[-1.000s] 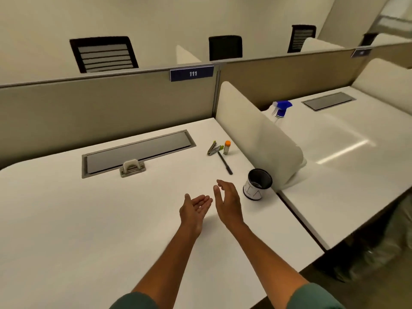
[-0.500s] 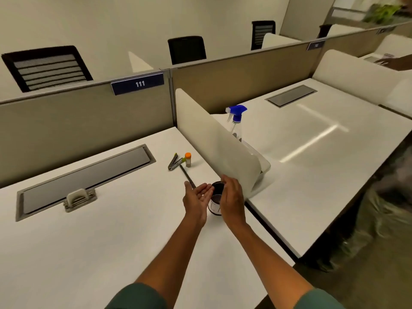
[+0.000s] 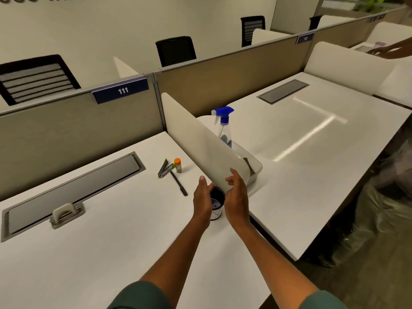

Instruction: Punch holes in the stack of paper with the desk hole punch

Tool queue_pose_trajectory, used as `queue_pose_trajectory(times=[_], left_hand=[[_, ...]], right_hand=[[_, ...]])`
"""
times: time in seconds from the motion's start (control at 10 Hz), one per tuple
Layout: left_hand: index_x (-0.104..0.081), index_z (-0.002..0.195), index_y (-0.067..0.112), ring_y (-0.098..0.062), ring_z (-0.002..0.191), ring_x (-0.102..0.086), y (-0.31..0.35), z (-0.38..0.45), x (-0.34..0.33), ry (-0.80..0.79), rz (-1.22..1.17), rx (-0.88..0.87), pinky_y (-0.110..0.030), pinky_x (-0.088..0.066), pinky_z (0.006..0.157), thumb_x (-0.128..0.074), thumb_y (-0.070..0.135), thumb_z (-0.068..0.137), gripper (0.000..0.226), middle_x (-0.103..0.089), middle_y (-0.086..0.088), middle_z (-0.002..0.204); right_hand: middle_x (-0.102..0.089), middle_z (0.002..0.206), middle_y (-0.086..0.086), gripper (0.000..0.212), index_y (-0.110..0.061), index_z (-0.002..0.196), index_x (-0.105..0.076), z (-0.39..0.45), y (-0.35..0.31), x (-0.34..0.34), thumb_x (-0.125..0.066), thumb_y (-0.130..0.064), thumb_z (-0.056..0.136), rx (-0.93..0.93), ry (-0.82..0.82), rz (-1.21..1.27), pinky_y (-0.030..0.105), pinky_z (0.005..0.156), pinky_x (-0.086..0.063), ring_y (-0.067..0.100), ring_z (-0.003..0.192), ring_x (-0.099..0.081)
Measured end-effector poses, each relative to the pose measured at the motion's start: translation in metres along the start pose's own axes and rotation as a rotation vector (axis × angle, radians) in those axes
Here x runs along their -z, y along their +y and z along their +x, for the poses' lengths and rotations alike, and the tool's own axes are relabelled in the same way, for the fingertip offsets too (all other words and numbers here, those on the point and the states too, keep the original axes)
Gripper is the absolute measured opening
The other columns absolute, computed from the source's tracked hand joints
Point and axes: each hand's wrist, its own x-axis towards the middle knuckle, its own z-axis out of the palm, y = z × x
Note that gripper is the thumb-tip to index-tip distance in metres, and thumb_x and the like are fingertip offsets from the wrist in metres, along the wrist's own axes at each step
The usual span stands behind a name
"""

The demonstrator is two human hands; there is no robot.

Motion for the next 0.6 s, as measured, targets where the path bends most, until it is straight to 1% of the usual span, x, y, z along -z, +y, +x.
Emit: queue_pose_trajectory(times=[0.1,0.2,0.3,0.4,0.5,0.6], left_hand=[[-0.051,0.133,0.019,-0.030,0.118,-0.059,-0.001,-0.006,-0.005,0.017,0.089,-0.047,-0.043,-0.055,0.095,-0.025,0.059,0.099,0.059,-0.060,-0.007,0.133],[-0.056,0.126,0.017,-0.028,0.113,-0.060,-0.001,-0.011,-0.005,0.039,0.123,-0.074,-0.028,-0.057,0.078,-0.026,0.056,0.100,0.055,-0.062,-0.009,0.127],[-0.056,0.119,0.018,-0.030,0.116,-0.059,-0.002,-0.014,-0.004,0.045,0.164,-0.101,-0.026,-0.054,0.079,-0.028,0.052,0.101,0.048,-0.061,-0.010,0.130],[-0.051,0.128,0.025,-0.027,0.124,-0.055,0.002,-0.022,-0.002,0.047,0.185,-0.117,-0.014,-0.047,0.071,-0.027,0.052,0.101,0.045,-0.058,-0.006,0.136],[-0.051,0.136,0.023,-0.017,0.117,-0.055,0.004,-0.025,0.005,0.042,0.169,-0.134,-0.011,-0.042,0.071,-0.028,0.053,0.101,0.051,-0.059,-0.004,0.136],[-0.055,0.131,0.023,-0.010,0.106,-0.057,0.006,-0.031,0.015,0.053,0.134,-0.179,-0.017,-0.042,0.084,-0.030,0.052,0.101,0.049,-0.062,-0.002,0.131]], right_hand=[[-0.050,0.121,0.003,0.051,-0.024,0.143,-0.036,-0.001,0.005,0.003,-0.032,0.001,0.098,0.007,0.004,-0.015,0.037,0.094,-0.051,0.016,0.110,-0.049],[-0.051,0.120,0.002,0.049,-0.025,0.143,-0.036,-0.003,0.005,0.004,-0.033,-0.003,0.099,0.013,0.012,-0.031,0.038,0.094,-0.052,0.016,0.110,-0.050],[-0.052,0.121,0.005,0.046,-0.022,0.143,-0.037,-0.005,0.005,0.003,-0.036,-0.005,0.100,0.029,0.010,-0.032,0.041,0.094,-0.053,0.018,0.110,-0.051],[-0.054,0.120,0.009,0.047,-0.017,0.142,-0.039,-0.010,0.000,0.005,-0.039,0.000,0.098,0.046,0.016,-0.046,0.047,0.093,-0.054,0.022,0.110,-0.052],[-0.057,0.118,0.007,0.043,-0.016,0.141,-0.041,-0.014,-0.003,0.004,-0.039,-0.004,0.099,0.075,0.019,-0.020,0.045,0.088,-0.056,0.021,0.108,-0.055],[-0.058,0.122,0.007,0.040,-0.016,0.140,-0.042,-0.020,-0.015,-0.002,-0.042,-0.014,0.101,0.091,-0.009,0.003,0.043,0.087,-0.057,0.019,0.111,-0.055]])
